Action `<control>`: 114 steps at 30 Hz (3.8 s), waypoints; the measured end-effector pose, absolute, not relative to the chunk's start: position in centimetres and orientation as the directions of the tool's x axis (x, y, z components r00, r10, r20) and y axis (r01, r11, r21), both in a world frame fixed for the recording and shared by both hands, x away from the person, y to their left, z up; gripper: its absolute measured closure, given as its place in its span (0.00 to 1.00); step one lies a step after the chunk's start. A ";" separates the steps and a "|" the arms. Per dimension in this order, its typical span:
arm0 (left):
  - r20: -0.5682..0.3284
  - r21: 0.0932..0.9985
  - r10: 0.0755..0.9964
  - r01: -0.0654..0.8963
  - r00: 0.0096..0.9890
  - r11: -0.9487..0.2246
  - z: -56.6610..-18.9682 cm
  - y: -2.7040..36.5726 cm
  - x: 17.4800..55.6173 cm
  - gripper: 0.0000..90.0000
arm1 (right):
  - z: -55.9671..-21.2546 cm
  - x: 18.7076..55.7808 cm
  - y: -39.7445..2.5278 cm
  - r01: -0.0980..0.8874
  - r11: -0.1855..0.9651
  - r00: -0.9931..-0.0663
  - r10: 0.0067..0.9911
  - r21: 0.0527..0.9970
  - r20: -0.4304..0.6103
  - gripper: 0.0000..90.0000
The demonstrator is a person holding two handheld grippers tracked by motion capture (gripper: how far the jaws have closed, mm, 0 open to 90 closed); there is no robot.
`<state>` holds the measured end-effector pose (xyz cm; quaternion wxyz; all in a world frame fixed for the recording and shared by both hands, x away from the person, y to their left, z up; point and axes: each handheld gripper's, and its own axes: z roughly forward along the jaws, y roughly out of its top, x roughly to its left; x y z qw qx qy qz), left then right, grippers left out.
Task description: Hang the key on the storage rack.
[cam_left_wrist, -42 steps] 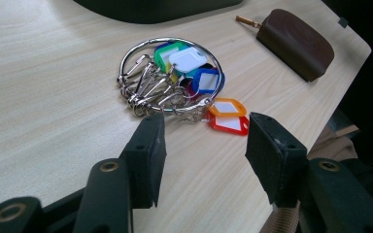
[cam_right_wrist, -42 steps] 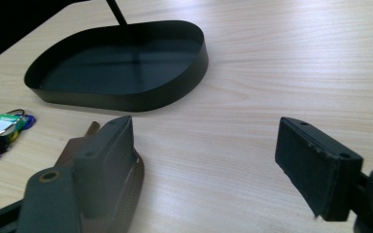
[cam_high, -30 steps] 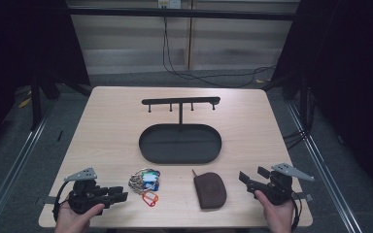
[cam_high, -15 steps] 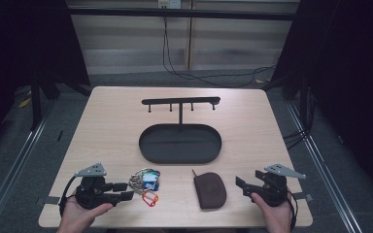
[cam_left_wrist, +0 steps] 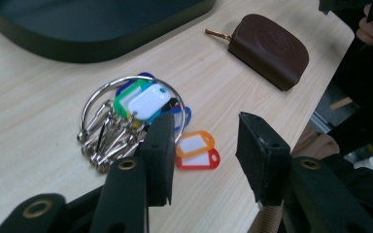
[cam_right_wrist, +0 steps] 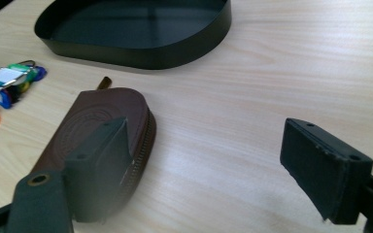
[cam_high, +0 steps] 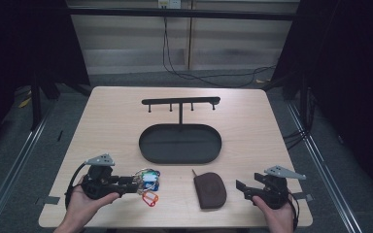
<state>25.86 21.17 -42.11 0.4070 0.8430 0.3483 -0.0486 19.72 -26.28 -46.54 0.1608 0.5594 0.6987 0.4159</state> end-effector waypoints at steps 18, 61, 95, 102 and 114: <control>-0.316 0.484 0.501 0.591 0.806 -0.645 -42.5 16.1 28.5 0.82 | -46.4 19.7 -25.6 0.639 0.055 -0.330 0.921 0.767 0.209 0.20; -0.212 0.077 0.535 0.560 0.818 -0.825 -45.9 10.1 31.6 0.96 | -46.9 20.2 -25.7 0.678 0.062 -0.313 0.926 0.732 0.212 0.20; -0.146 0.121 0.538 0.555 0.830 -0.823 -38.6 12.7 32.8 0.98 | -46.8 20.2 -25.9 0.680 0.047 -0.311 0.923 0.732 0.229 0.19; -0.107 0.130 0.539 0.549 0.836 -0.826 -36.1 12.6 32.8 0.98 | -46.8 20.2 -25.9 0.680 0.046 -0.311 0.922 0.732 0.231 0.18; -0.055 0.184 0.527 0.528 0.848 -0.829 -32.9 12.8 32.8 0.98 | -46.8 20.3 -25.9 0.678 0.043 -0.310 0.922 0.734 0.232 0.15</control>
